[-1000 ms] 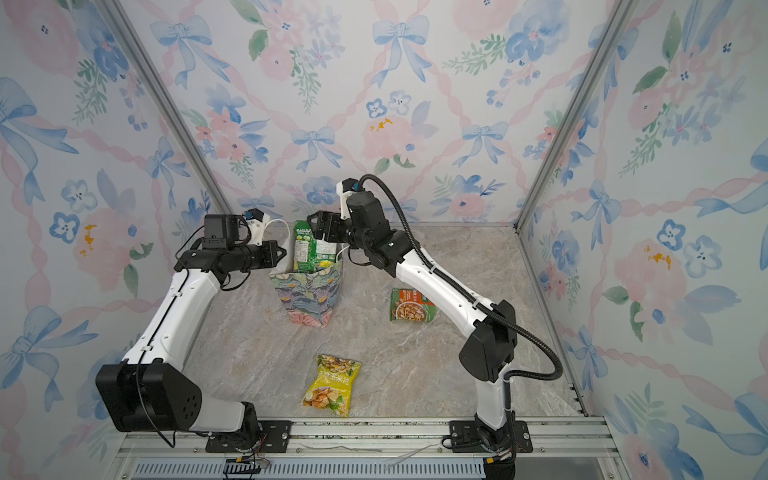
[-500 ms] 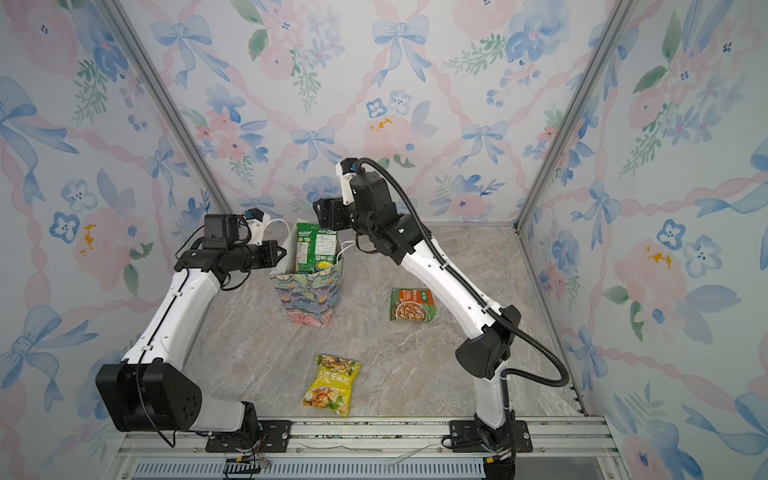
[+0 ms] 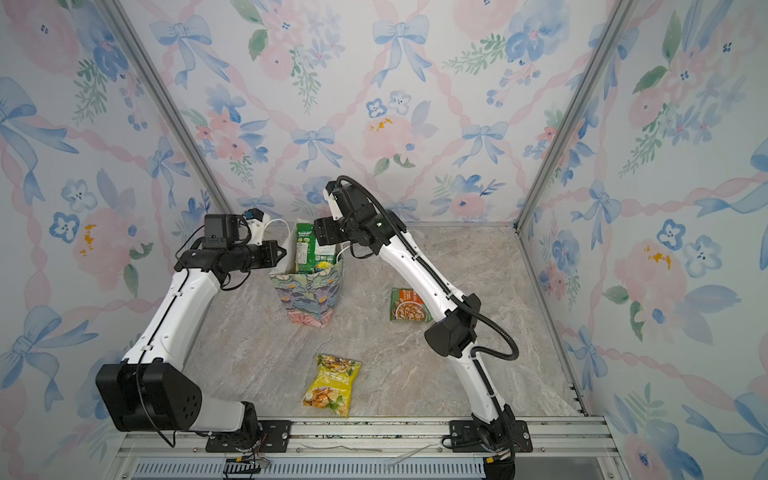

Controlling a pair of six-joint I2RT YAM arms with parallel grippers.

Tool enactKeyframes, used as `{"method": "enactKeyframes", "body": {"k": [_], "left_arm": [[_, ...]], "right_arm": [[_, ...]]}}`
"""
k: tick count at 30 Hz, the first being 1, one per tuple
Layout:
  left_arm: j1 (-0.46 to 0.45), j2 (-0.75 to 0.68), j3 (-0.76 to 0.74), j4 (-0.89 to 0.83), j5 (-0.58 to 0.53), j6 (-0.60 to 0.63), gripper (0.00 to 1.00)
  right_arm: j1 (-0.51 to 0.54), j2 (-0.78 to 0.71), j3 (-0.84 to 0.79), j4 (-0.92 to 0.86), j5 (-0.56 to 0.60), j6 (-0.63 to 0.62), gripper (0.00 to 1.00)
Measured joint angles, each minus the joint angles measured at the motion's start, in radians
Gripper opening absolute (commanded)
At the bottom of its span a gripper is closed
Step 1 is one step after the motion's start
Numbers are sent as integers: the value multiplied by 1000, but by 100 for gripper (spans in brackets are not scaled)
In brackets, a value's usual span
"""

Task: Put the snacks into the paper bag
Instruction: 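Open the right gripper and push the green packet down into the bag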

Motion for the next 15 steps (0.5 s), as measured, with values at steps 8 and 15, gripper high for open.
{"method": "enactKeyframes", "body": {"k": [8,15], "left_arm": [[0,2,0,1,0,0,0],[0,4,0,7,0,0,0]], "right_arm": [[0,4,0,-13,1,-7,79],[-8,31,0,-8,4,-7,79]]}}
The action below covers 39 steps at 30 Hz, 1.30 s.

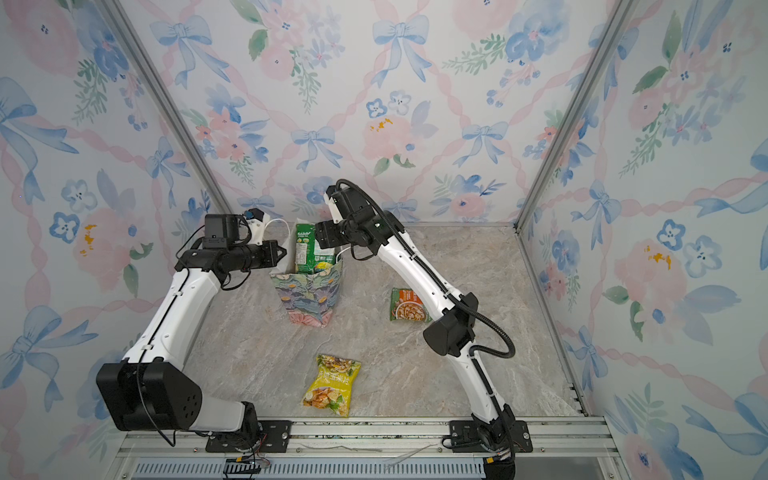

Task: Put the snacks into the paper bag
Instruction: 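Open the right gripper and push the green packet down into the bag, then move the right gripper over the yellow chip bag on the table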

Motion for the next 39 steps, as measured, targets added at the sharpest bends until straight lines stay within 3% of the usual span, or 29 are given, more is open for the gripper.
{"method": "enactKeyframes", "body": {"k": [13,32,39], "left_arm": [[0,2,0,0,0,0,0],[0,3,0,0,0,0,0],[0,3,0,0,0,0,0]], "right_arm": [[5,40,0,64,-61,-19,79],[76,34,-8,61,-13,-75,80],[46,-93,-180,76,24,-58,82]]}}
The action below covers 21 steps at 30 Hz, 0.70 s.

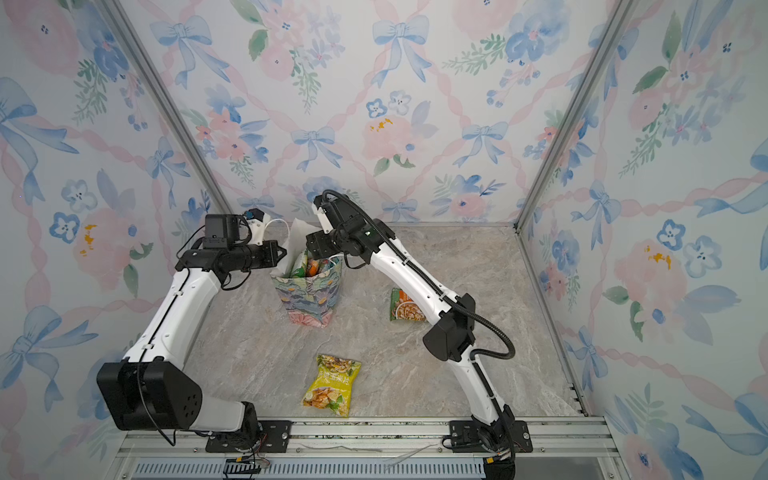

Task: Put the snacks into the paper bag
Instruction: 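Move the right gripper over the yellow chip bag on the table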

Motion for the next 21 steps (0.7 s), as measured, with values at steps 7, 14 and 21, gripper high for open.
{"method": "enactKeyframes", "body": {"k": [7,14,21], "left_arm": [[0,1,0,0,0,0,0],[0,2,0,0,0,0,0],[0,6,0,4,4,0,0]], "right_arm": [[-153,-322,-413,160,-27,82,84],[-251,-620,-836,274,12,157,85],[-352,-741,-1299,336,31,303,84]]}}
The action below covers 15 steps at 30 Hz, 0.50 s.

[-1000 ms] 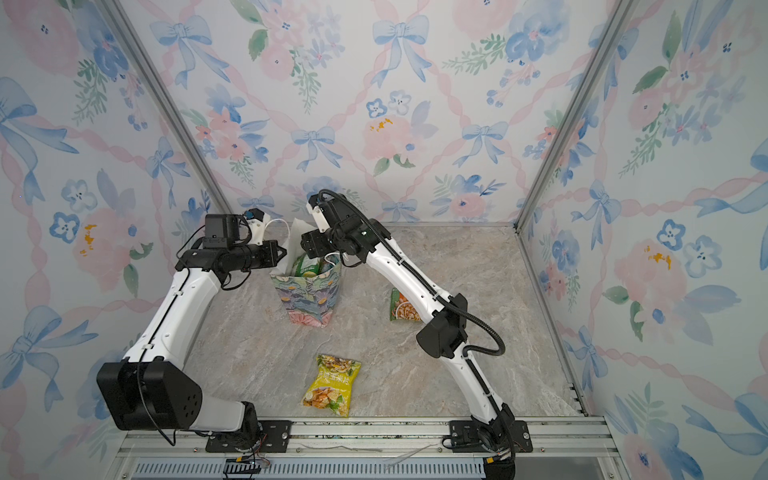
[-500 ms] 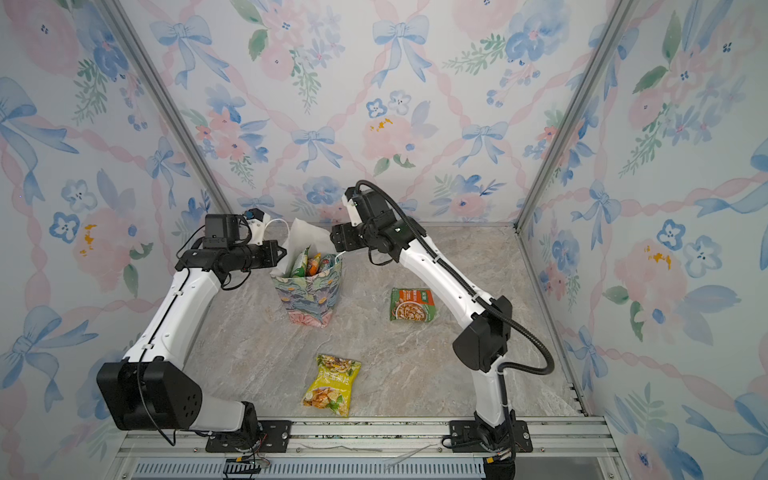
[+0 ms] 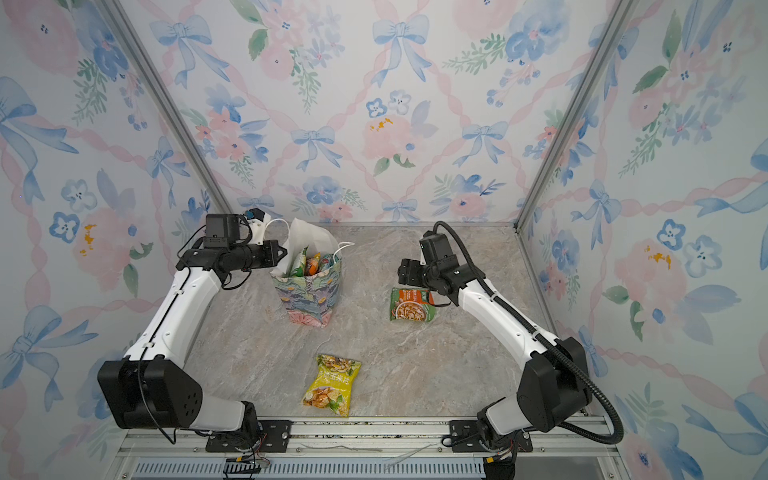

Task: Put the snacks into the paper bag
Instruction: 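Move the right gripper over the yellow chip bag on the table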

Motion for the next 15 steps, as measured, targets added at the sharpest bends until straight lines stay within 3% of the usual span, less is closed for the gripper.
{"method": "enactKeyframes", "body": {"k": [5,10,15], "left_arm": [[0,0,0,2,0,0,0],[0,6,0,3,1,0,0],[0,6,0,3,1,0,0]], "right_arm": [[14,24,-112,0,19,50,81],[173,39,-124,38,-51,107,78],[343,60,-201,128,-198,204,74]]}}
